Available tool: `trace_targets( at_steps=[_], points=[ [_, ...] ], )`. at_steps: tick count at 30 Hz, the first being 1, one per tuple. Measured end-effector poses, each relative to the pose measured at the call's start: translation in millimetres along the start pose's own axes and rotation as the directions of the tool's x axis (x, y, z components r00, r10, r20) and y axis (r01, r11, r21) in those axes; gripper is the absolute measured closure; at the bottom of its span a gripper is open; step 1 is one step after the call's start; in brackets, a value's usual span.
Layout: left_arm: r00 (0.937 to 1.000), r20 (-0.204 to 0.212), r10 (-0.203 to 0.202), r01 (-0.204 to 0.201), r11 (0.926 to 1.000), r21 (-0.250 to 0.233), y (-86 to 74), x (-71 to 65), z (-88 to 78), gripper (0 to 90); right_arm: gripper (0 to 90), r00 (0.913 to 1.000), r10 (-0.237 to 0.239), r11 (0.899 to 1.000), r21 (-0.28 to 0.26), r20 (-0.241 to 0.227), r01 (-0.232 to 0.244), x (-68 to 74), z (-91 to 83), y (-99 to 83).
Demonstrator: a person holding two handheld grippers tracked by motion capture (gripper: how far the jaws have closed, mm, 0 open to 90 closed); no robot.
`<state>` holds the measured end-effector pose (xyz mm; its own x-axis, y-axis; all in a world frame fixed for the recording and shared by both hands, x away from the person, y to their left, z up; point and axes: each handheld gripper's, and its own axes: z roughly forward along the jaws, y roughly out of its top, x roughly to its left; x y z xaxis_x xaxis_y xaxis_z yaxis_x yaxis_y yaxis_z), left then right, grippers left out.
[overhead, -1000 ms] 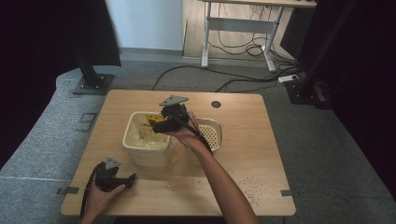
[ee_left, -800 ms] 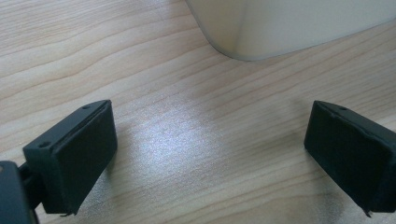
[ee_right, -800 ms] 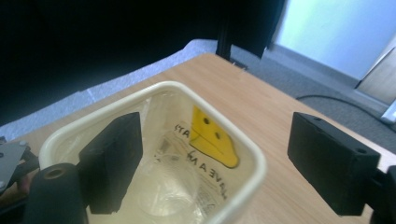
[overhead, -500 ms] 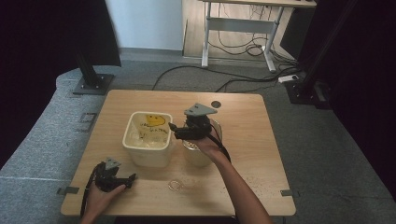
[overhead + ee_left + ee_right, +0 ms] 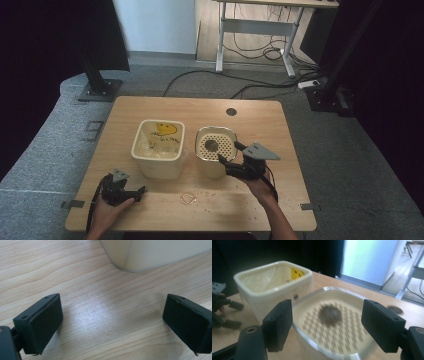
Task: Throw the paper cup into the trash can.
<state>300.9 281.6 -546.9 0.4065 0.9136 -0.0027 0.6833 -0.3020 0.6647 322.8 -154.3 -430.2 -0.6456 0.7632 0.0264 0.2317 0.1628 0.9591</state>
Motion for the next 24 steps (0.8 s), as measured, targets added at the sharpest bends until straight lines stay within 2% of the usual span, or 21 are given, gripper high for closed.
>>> trace_targets(
  at_steps=[3, 6, 7, 9, 12, 13, 16, 22, 24],
  points=[
    [1.0000, 0.000, 0.000, 0.000, 1.0000, 0.000, -0.1, -0.1, 0.0, 2.6, 25.6, 0.9995, 0.023, 1.000, 0.019, 0.021, -0.024, -7.4, -14.8, -22.3],
    [1.0000, 0.000, -0.003, 0.003, 1.0000, -0.002, -0.3, -0.4, -0.2, 2.8, 25.7, 0.9987, 0.038, 0.998, 0.051, 0.035, -0.039, -13.3, -22.2, -41.2],
    [1.0000, 0.000, -0.003, 0.003, 1.0000, -0.003, -0.4, -0.5, -0.1, 2.8, 25.8, 0.9974, 0.054, 0.995, 0.078, 0.049, -0.057, -17.7, -25.6, -56.4],
    [1.0000, 0.000, -0.003, 0.003, 1.0000, -0.002, -0.4, -0.5, -0.2, 2.8, 25.9, 0.9967, 0.063, 0.995, 0.080, 0.052, -0.067, -19.1, -26.2, -61.4],
    [1.0000, 0.000, -0.003, 0.003, 1.0000, -0.002, -0.5, -0.6, -0.2, 2.8, 26.2, 0.9931, 0.095, 0.990, 0.100, 0.069, -0.101, -23.8, -27.5, -81.4],
    [1.0000, -0.001, -0.004, 0.004, 1.0000, -0.002, -0.5, -0.7, -0.3, 2.8, 26.7, 0.9895, 0.120, 0.984, 0.124, 0.080, -0.130, -26.6, -25.4, -94.4],
    [1.0000, 0.000, -0.003, 0.003, 1.0000, -0.002, -0.5, -0.6, -0.3, 2.8, 26.5, 0.9907, 0.100, 0.982, 0.152, 0.092, -0.113, -27.2, -23.6, -98.5],
    [0.9999, 0.012, 0.010, -0.010, 0.9999, 0.000, -0.4, -1.2, -0.2, 2.5, 26.1, 0.9881, 0.102, 0.980, 0.157, 0.115, -0.120, -28.9, -21.0, -99.6],
    [0.9997, 0.017, 0.015, -0.015, 0.9999, 0.004, -0.2, -1.4, 0.2, 1.5, 25.3, 0.9853, 0.100, 0.979, 0.163, 0.138, -0.122, -29.2, -20.0, -100.6]
  ],
)
